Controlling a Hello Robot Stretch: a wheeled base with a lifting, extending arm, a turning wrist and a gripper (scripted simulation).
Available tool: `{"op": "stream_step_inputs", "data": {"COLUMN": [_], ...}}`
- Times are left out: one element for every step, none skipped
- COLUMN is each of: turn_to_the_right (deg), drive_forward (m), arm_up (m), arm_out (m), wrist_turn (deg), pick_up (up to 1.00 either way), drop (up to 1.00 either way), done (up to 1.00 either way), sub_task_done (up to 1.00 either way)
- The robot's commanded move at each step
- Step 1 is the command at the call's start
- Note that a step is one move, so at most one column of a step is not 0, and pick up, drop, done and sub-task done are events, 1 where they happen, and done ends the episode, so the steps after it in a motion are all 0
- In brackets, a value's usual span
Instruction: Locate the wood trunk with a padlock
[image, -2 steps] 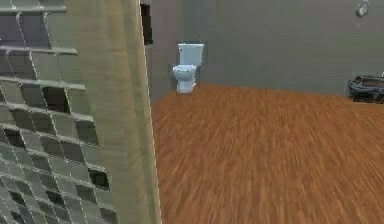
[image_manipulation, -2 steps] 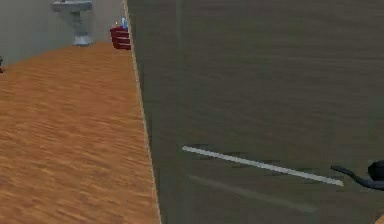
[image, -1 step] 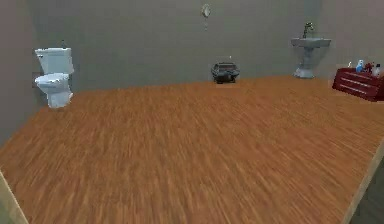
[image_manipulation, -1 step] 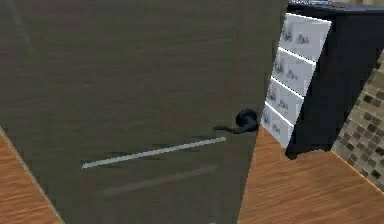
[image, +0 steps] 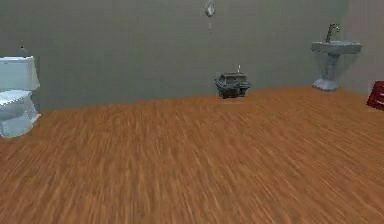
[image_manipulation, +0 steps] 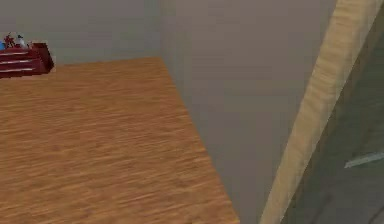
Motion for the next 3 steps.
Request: {"op": "stream_step_inputs", "data": {"turn_to_the_right": [0.0,0.0,0.0], "drive_forward": [1.0,1.0,1.0], "arm_up": [0.0,0.0,0.0], "arm_out": [0.0,0.0,0.0], "wrist_turn": [0.0,0.0,0.0], "pick_up": [0.0,0.0,0.0], "drop": [0.0,0.0,0.0], "done": [0.0,0.0,0.0], "sub_task_done": [0.0,0.0,0.0]}}
